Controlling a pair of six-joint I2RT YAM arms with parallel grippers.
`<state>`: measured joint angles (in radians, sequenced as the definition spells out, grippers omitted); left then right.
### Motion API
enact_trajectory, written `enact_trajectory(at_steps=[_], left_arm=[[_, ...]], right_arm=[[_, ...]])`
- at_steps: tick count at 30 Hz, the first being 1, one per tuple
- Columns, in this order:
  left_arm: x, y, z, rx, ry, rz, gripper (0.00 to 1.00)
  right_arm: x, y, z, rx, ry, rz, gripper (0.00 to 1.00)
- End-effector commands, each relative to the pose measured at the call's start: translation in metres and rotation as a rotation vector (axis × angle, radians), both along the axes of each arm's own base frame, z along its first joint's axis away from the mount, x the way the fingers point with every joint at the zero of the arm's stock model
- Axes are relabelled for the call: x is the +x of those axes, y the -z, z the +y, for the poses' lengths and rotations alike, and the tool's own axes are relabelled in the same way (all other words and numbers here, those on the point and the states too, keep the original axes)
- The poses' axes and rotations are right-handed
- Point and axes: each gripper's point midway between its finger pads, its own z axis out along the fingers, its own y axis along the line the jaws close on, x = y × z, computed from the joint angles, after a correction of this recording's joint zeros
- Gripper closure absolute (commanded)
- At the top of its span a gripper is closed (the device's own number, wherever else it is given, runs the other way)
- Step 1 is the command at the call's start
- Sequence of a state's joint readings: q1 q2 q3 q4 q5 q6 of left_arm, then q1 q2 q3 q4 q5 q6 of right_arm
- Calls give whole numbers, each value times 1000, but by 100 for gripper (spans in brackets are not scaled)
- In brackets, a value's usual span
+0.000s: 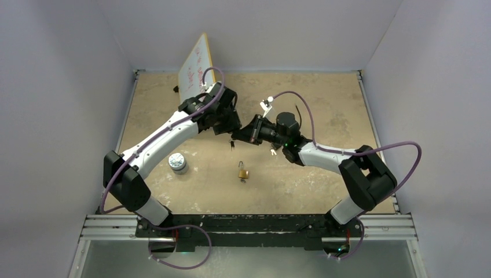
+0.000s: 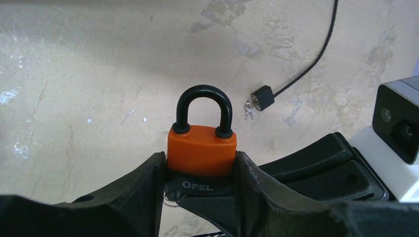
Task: Unlock with the key
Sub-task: Unlock the lock.
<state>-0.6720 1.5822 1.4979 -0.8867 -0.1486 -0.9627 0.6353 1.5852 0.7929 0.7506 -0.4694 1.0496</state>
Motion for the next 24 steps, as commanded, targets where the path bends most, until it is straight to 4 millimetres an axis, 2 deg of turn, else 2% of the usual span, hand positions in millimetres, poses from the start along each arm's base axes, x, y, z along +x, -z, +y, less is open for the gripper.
enact_trajectory(at_steps=[1,4,7,11,13,17,21,22,24], left_arm=[[-54,-8,-11,-98,132,133,100],[-52,-12,-16,-130,152,97,100],[-45,-24,-20,-178,154,20,100],[-37,-56,-33,-301,181,-117,100],[-38,-76,-45,-394,233,-172,100],[-43,-98,-55,-522,276,-207,100],[-40,-112,-52,-550,289,-294,100],[-38,-114,-50,-540,287,-322,100],[-32,-114,-44,-504,286,-391,100]], right_arm=[[52,-53,-23,38,168,-246,100],[48,-61,-21,121,171,-175,100],[38,-72,-27,259,181,-86,100],[19,-113,-38,552,117,14,100],[13,-126,-43,632,92,53,100],[1,-144,-54,718,75,100,100],[-10,-147,-52,670,39,105,100],[-14,-145,-49,627,28,81,98],[-18,-128,-48,504,40,35,73]])
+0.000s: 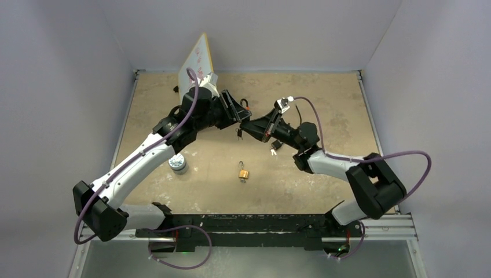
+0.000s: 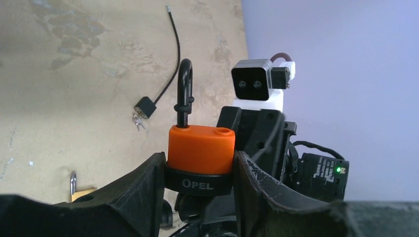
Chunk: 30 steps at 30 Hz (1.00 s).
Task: Unlock with the key
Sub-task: Unlock the lock.
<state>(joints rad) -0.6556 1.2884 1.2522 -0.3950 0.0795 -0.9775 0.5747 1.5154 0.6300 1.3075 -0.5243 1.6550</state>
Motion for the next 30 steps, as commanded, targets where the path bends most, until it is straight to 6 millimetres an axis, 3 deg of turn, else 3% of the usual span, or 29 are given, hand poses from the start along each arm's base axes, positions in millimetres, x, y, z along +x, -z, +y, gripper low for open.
enact_trajectory(at_steps=[1,3,6,13,17,21,23,26,27,30], left_arm=[[-18,-14,-5,-18,107,-124,100],[-12,-14,-2,9,106,-209,100],[-5,-17,0,49,122,-320,100],[1,-29,0,134,229,-542,100],[-20,-43,-10,114,404,-699,100],[-48,-45,-21,79,585,-760,100],[-55,-44,-23,64,630,-764,100],[-61,-42,-26,33,665,-753,100],[-62,-41,-27,28,666,-748,100],[-63,-42,-28,11,673,-747,100]], right_arm=[[3,-15,-16,-92,104,-135,64],[-1,6,-20,-233,127,-170,54],[-10,12,-30,-337,138,-244,45],[-25,14,-58,-603,187,-439,41],[-21,-4,-76,-669,292,-476,42],[-8,-26,-81,-651,375,-452,43],[-2,-36,-78,-632,390,-449,48],[7,-43,-67,-628,362,-449,68],[11,-43,-65,-634,355,-448,79],[19,-38,-63,-659,357,-439,90]])
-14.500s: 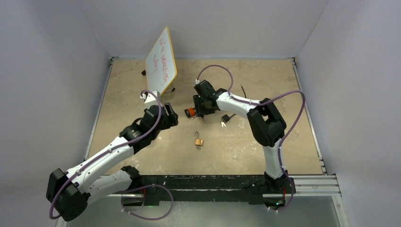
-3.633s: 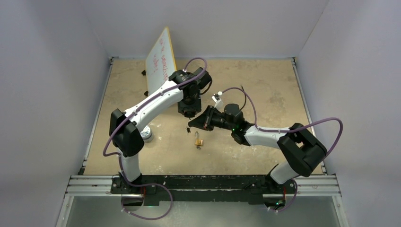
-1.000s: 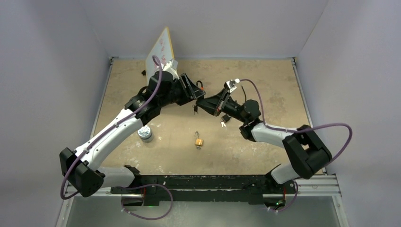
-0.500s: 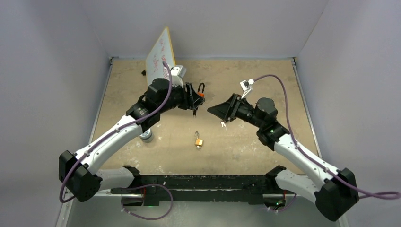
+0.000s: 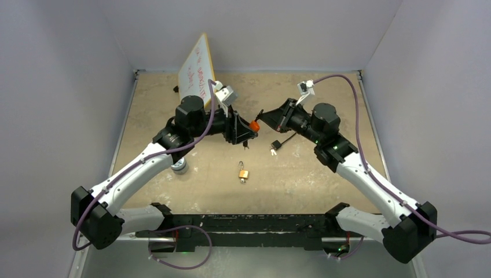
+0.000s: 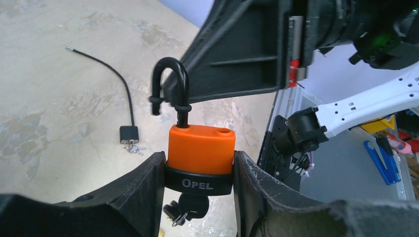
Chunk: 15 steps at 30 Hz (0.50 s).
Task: Unlock with the key
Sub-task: Unlock the lock, then place the lock at the center of the board.
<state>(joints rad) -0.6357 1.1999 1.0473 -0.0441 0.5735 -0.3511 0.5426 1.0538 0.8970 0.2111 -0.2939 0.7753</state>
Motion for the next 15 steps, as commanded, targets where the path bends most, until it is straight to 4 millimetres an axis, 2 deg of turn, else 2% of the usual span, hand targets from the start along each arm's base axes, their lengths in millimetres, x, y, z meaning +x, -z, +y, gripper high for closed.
enact_trajectory(at_steps=[1,6,10,13,15], left_arm=[[-12,-34,-4,-94,84,-120,100],[-13,-28,-7,-93,106,-96,100],[13,-9,-3,-23,-31,-34,100],[39,20,9,58,-203,53,100],[56,45,21,114,-332,105,100]], right_arm=[[14,-6,-1,-28,41,-15,91],[29,0,6,-64,39,-31,93],[37,7,6,-97,54,-37,88],[39,33,-5,-165,100,-18,80],[37,67,-15,-214,141,40,68]])
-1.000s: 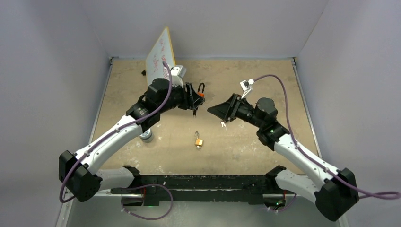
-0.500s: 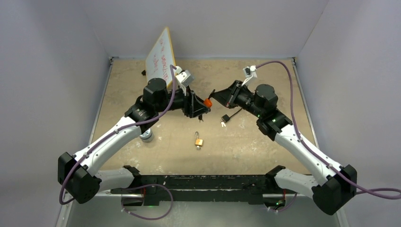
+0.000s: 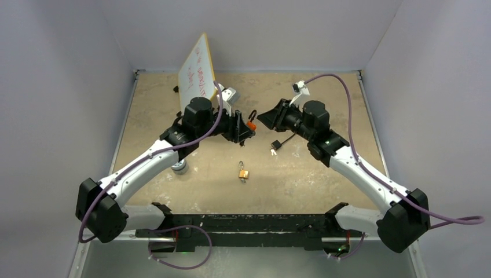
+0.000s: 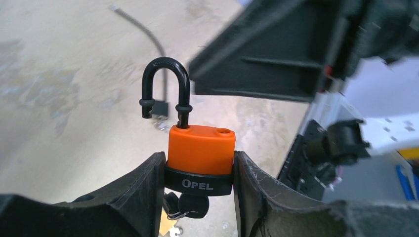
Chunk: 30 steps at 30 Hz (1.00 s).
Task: Unlock with the key
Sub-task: Place the lock at the center of the board.
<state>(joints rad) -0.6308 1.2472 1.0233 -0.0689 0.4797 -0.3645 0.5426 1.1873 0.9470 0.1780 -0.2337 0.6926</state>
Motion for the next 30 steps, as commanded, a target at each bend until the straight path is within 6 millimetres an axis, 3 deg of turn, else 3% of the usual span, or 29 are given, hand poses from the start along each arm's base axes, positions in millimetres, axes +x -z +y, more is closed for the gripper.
enact_trajectory(at_steps=[1,3,9,17,20,26,30], left_arm=[[42,23,23,85,-288,51,100],[52,47,34,149,-369,81,100],[79,100,52,324,-545,177,100],[106,173,33,452,-587,347,100],[110,184,19,451,-574,355,99],[103,213,11,522,-559,411,74],[100,221,7,536,-543,418,57]], right_arm=[[-1,49,-22,-105,88,41,65],[-5,75,-31,-149,109,70,59],[-23,117,-49,-217,153,195,58],[-28,131,-58,-231,203,263,57],[-29,129,-60,-225,212,264,57],[-35,136,-65,-234,231,304,56],[-37,136,-66,-225,242,322,56]])
